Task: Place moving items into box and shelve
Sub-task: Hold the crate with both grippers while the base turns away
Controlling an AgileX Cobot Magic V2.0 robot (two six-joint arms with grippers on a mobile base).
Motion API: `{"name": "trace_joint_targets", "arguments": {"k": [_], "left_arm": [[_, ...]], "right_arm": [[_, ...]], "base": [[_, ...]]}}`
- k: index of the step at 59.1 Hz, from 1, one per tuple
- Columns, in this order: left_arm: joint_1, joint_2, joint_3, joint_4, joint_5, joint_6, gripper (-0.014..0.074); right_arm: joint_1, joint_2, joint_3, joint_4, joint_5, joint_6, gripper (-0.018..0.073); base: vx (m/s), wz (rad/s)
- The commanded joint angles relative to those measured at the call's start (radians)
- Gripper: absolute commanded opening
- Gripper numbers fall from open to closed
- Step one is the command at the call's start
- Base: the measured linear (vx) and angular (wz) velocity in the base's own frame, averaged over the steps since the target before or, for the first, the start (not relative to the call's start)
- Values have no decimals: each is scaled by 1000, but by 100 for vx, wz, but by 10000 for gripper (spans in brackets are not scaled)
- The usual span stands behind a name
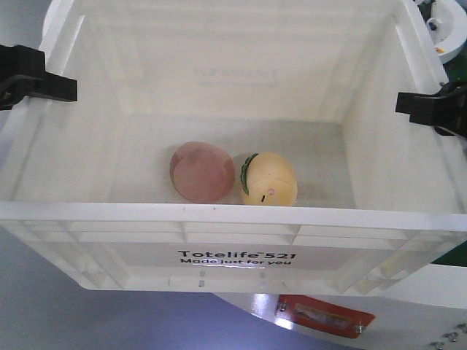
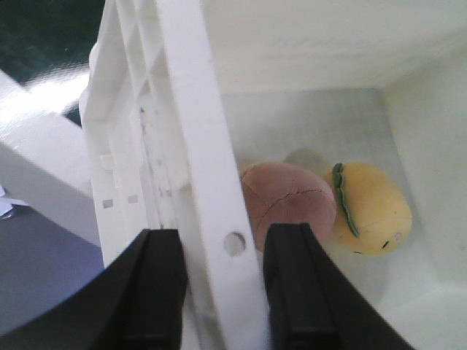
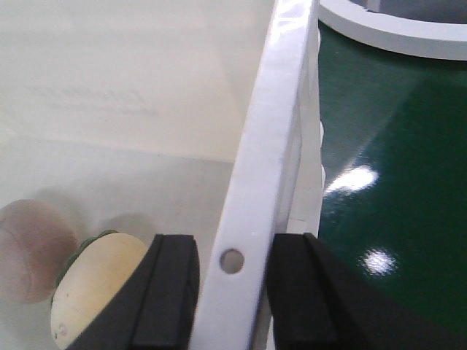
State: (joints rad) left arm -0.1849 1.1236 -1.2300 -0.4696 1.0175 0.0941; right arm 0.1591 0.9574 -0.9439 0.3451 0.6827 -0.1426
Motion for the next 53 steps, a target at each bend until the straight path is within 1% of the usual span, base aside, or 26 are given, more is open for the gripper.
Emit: {"name": "trace_joint_targets", "arguments": {"k": [1,30,53], "left_arm": [[-5,-35,-49,-108,-102,30,-6],[-5,-35,-49,-108,-102,30,-6],[-5,-35,-49,-108,-102,30,-6]], "right_arm": [[1,-23,-48,58,-142,1,-6],[1,-23,-48,58,-142,1,-6],[1,-23,-48,58,-142,1,-6]], "base": [[-11,43],[-11,46],[-8,56]]}}
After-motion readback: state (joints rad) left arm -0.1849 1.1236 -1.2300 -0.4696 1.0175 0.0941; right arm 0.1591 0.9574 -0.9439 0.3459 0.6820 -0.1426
